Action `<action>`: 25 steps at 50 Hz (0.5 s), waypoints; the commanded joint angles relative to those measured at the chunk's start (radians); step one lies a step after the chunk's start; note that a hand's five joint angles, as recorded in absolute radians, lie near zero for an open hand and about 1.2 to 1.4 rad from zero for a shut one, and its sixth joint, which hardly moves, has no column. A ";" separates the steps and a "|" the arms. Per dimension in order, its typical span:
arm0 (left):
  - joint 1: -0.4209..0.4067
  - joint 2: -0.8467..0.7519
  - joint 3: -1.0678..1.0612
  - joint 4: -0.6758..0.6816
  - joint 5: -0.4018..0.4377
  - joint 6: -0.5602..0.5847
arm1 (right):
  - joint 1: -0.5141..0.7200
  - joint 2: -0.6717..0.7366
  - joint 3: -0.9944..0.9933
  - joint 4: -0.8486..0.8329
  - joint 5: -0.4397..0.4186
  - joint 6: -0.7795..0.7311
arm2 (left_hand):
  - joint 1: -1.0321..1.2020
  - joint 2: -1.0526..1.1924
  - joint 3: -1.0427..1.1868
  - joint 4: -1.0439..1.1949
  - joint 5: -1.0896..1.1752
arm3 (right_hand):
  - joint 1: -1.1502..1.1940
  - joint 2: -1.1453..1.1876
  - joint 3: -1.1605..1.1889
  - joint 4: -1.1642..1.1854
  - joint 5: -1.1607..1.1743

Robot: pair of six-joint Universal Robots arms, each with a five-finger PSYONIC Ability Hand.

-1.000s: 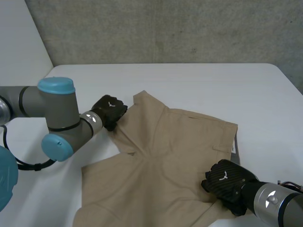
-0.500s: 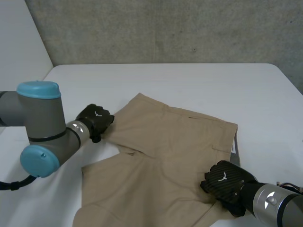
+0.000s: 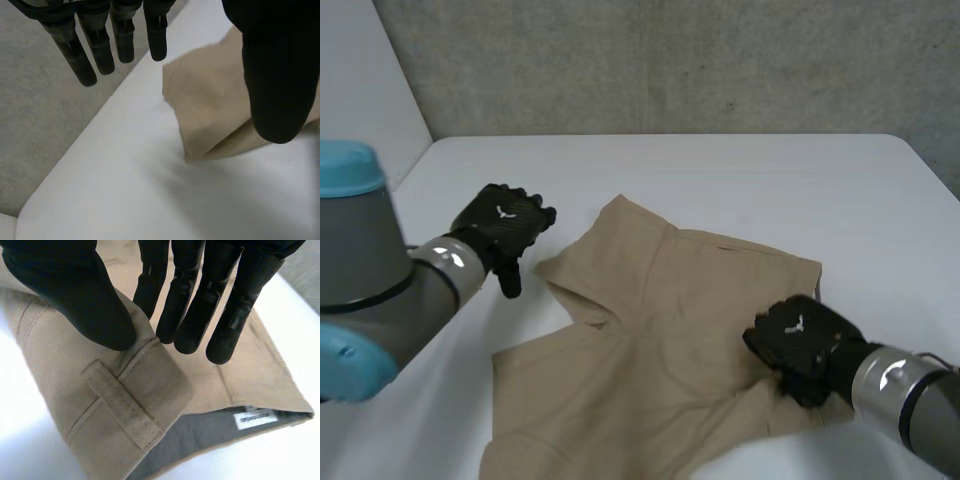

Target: Fold the shorts.

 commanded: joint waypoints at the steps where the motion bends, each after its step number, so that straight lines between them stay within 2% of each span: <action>1: -0.004 0.157 -0.170 -0.003 0.003 -0.109 | -0.001 0.064 -0.083 -0.054 0.010 0.148 | 0.027 0.048 0.040 0.045 0.051 | 0.407 0.221 0.204 0.203 0.233; 7: -0.045 0.238 -0.331 -0.115 0.002 -0.286 | -0.001 0.110 -0.120 -0.111 0.032 0.214 | 0.159 0.180 0.172 0.177 0.183 | 0.407 0.221 0.204 0.203 0.233; 14: -0.096 0.264 -0.369 -0.235 0.003 -0.420 | 0.000 0.191 -0.174 -0.172 0.067 0.298 | 0.159 0.180 0.172 0.177 0.183 | 0.407 0.221 0.204 0.203 0.233; 19: -0.142 0.283 -0.375 -0.246 -0.003 -0.454 | 0.005 0.280 -0.243 -0.188 0.075 0.370 | 0.159 0.180 0.172 0.177 0.183 | 0.407 0.221 0.204 0.203 0.233; 25: -0.156 0.303 -0.365 -0.235 -0.009 -0.457 | 0.009 0.334 -0.303 -0.188 0.096 0.437 | 0.162 0.183 0.175 0.180 0.186 | 0.407 0.221 0.204 0.203 0.233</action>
